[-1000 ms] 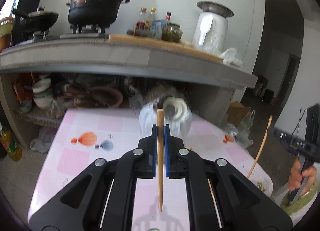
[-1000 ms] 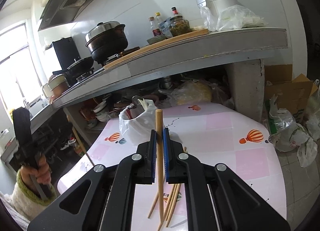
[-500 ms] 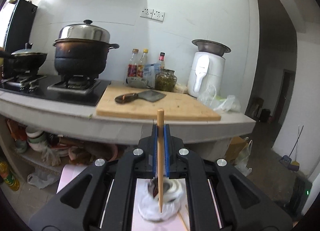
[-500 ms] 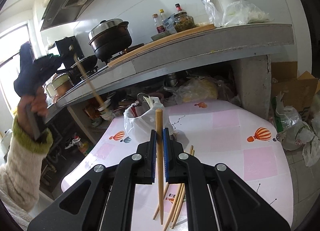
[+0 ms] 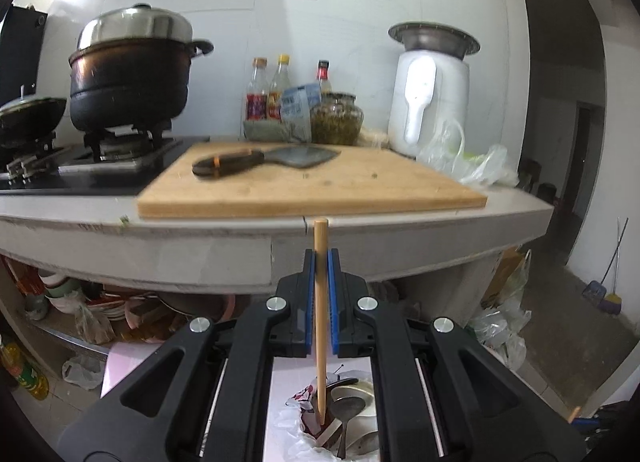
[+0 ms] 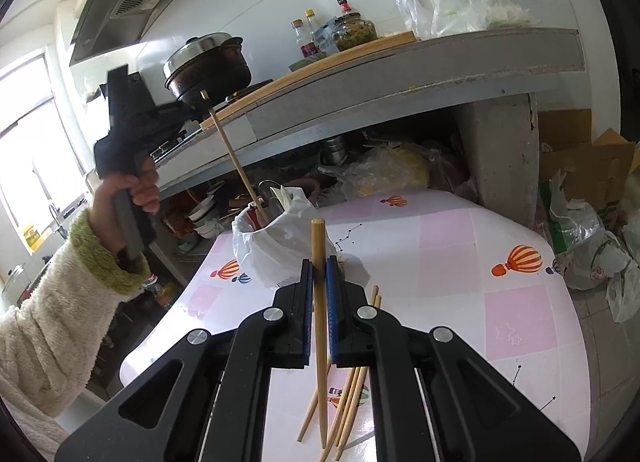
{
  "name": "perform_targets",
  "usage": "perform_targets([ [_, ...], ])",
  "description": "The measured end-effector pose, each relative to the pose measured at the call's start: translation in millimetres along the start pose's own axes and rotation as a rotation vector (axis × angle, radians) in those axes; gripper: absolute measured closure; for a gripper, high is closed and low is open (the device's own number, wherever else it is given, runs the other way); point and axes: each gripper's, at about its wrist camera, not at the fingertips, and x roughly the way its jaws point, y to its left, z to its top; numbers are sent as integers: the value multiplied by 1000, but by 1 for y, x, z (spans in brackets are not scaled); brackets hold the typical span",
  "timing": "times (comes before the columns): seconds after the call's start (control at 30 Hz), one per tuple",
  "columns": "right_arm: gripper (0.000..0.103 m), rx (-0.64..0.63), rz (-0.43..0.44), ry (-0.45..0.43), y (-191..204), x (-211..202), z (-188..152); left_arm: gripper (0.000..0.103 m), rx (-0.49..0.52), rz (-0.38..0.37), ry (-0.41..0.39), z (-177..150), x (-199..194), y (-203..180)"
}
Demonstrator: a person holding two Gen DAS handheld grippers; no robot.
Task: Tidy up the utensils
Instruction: 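Lower the left tool's chopstick into the bagged holder and open the left tool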
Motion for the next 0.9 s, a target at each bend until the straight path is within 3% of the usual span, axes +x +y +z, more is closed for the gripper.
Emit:
perform_targets([
  [0.57, 96, 4, -1, 8, -2, 1, -1, 97, 45, 15, 100, -65, 39, 2],
  [0.9, 96, 3, -2, 7, -2, 1, 0, 97, 62, 40, 126, -76, 40, 3],
])
